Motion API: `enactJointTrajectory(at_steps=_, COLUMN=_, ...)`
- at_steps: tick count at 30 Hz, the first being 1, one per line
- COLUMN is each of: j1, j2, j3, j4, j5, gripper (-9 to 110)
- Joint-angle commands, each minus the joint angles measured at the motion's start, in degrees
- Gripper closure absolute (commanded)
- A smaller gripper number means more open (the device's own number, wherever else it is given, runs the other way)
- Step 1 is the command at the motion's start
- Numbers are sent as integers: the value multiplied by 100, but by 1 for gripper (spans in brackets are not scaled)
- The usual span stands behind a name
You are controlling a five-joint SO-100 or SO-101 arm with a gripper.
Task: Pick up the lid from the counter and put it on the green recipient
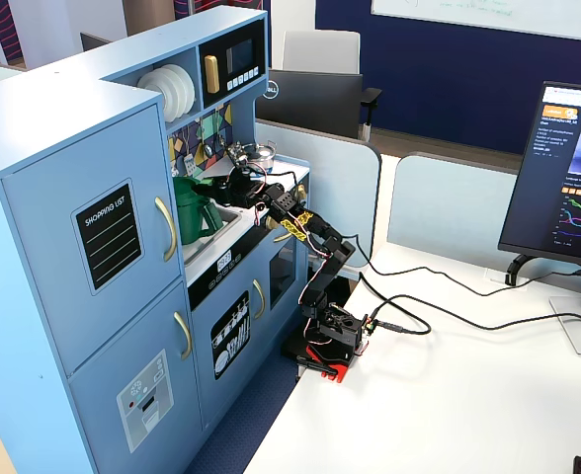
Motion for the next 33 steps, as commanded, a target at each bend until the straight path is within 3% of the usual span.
enactJointTrajectory(at_steps=1, j1=-35, j2=316, j3=-53, j4=-396, j5=0, gripper=81)
enactJointTrajectory(at_steps=4, j1=-9, j2=255, j3=-220, j4=-686, j5=70, gripper=67)
enactJointTrajectory(at_steps=8, j1=-35, j2=475, j3=-475, j4=-589, j5=-70, gripper=65)
enactJointTrajectory(at_steps=12, j1=-35, j2=1573, j3=-70, j4=642, j5=-176, gripper=68)
enactJointTrajectory(at_steps=17, j1=-272, j2=3621, j3=1969, j4=2575, j5=-105, gripper=67)
enactJointTrajectory(at_steps=23, j1=105, j2=5361, j3=4623, j4=3542, j5=334, gripper=72)
enactJointTrajectory(at_steps=33, j1=-264, j2=6267, j3=8051, j4=2936, j5=624, gripper=98)
